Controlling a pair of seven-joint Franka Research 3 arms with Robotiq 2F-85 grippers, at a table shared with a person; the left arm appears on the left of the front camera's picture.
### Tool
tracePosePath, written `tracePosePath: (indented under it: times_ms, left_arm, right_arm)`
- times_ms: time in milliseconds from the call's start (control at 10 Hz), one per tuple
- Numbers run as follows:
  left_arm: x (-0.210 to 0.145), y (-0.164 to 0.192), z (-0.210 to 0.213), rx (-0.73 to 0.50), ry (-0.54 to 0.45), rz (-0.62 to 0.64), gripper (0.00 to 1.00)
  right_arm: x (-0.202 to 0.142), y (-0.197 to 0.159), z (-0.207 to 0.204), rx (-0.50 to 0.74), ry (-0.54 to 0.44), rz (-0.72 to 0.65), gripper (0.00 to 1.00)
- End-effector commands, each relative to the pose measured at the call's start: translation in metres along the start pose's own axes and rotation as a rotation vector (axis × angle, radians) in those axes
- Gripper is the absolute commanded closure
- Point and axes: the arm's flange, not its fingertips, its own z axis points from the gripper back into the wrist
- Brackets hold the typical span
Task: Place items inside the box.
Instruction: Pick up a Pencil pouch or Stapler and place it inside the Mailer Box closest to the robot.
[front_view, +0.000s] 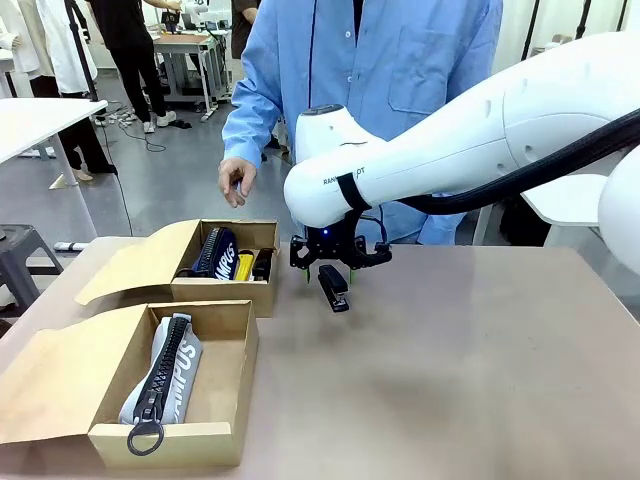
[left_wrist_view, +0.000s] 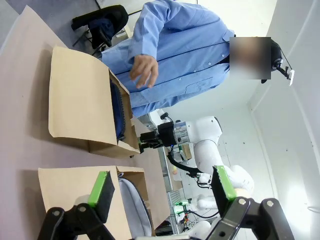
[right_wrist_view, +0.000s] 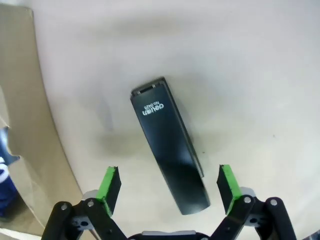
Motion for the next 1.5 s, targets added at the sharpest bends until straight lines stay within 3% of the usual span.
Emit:
tracePosePath:
  times_ms: [0, 200, 900, 1000, 1100, 1200, 1300, 1400]
  left_arm:
    - [0.000, -0.002, -0.002, -0.020, -0.013, -0.023, 0.00]
    - [0.000, -0.002, -0.002, -0.020, -0.013, -0.023, 0.00]
    - [0.000, -0.002, -0.002, -0.020, -0.013, -0.023, 0.00]
    - [0.000, -0.002, -0.002, -0.020, -0.013, -0.023, 0.00]
    - [0.000, -0.002, -0.002, -0.020, -0.013, -0.023, 0.00]
    - [0.000, -0.002, -0.002, -0.020, -0.013, -0.023, 0.00]
    - [0.000, -0.002, -0.002, -0.020, -0.013, -0.023, 0.00]
    - [0.000, -0.002, -0.002, -0.020, -0.013, -0.023, 0.00]
  right_arm:
    - [0.012, -0.016, -0.001, 0.025, 0.123, 0.269, 0.00]
    - [0.014, -0.024, -0.001, 0.070, 0.130, 0.370, 0.00]
    - [0.010, -0.009, -0.025, 0.036, 0.087, 0.352, 0.00]
    - [0.010, -0.010, -0.023, 0.043, 0.070, 0.354, 0.59]
    - [0.009, -0.010, -0.023, 0.040, 0.075, 0.355, 0.60]
    - [0.009, -0.010, -0.023, 0.037, 0.074, 0.354, 1.00]
    - [0.009, -0.010, -0.023, 0.031, 0.074, 0.347, 0.65]
    - [0.009, -0.010, -0.023, 0.026, 0.079, 0.337, 1.00]
